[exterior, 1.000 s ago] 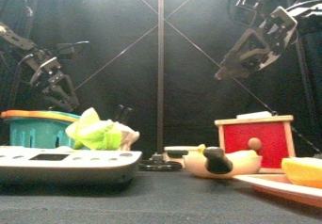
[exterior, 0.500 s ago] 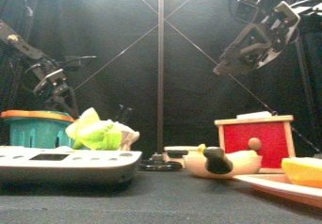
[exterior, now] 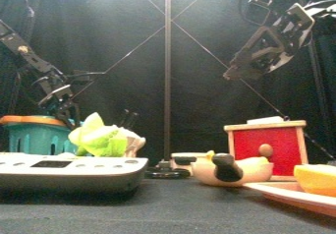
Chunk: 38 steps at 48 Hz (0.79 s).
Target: Push basket to top left
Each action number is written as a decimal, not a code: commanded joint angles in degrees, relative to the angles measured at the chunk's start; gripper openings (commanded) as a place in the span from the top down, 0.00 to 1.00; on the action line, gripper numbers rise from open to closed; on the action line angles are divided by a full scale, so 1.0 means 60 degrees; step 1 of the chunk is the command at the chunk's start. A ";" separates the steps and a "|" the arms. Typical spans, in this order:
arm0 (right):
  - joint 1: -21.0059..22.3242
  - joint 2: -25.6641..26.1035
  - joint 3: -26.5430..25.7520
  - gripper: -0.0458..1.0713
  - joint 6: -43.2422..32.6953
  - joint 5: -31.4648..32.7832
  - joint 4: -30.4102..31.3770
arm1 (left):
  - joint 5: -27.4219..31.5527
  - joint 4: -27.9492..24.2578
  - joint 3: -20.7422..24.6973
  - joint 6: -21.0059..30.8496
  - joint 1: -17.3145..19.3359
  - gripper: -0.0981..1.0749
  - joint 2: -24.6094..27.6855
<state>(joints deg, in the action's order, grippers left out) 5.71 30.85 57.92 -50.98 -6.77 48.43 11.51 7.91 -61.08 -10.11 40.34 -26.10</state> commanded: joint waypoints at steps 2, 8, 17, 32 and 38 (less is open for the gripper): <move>0.0073 0.0044 -0.0073 0.21 0.0015 -0.0073 -0.0044 | -0.0073 -0.0029 0.0205 -0.0029 0.0044 0.31 0.0015; 0.0117 0.0044 -0.0073 0.21 0.0015 -0.0059 -0.0044 | -0.0073 -0.0015 0.0234 -0.0044 -0.0103 0.38 0.0000; 0.0117 0.0044 -0.0073 0.21 0.0015 -0.0073 -0.0044 | -0.0220 -0.0015 0.0249 -0.0044 -0.0293 0.41 0.0000; 0.0103 0.0029 -0.0059 0.21 0.0015 -0.0059 -0.0044 | -0.0220 0.0410 0.0234 -0.0044 -0.0322 0.41 0.0000; 0.0117 0.0029 -0.0029 0.21 0.0015 -0.0073 -0.0044 | -0.0220 0.0513 0.0220 -0.0044 -0.0337 0.41 0.0000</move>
<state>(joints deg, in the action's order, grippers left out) 6.24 30.67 58.36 -50.98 -6.77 48.25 10.63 10.46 -60.91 -10.55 38.67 -26.02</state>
